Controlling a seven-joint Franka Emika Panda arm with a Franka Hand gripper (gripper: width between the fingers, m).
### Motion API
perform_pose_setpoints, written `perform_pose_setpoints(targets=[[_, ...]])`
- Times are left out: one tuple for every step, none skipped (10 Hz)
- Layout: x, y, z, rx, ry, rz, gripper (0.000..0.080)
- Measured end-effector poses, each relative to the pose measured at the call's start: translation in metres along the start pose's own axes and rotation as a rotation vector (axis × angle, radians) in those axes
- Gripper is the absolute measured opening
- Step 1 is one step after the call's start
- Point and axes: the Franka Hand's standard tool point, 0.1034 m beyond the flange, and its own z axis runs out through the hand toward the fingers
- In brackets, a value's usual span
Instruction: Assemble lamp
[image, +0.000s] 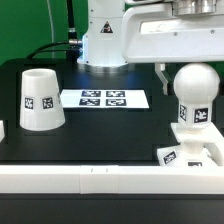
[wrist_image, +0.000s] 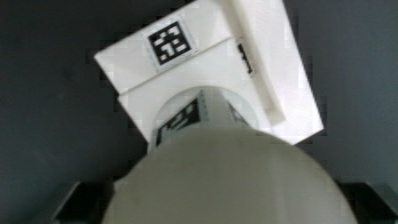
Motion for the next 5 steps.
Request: perform_pose_setpoints(targets=[[-0.0002, -0.0003, 0.0002, 0.008, -0.006, 0.056, 0.0578], [-0.0002, -0.0003, 0.0003, 0.020, -0.017, 0.157, 0.0578], [-0.0001, -0.0001, 0.0002, 0.028, -0.026, 0.223, 0.0578], [-0.0003, 0.0000, 0.0003, 0.029, -0.027, 0.237, 0.0578], [-0.0002, 0.0001, 0.0003, 0.029, -0.028, 0.248, 0.0578]])
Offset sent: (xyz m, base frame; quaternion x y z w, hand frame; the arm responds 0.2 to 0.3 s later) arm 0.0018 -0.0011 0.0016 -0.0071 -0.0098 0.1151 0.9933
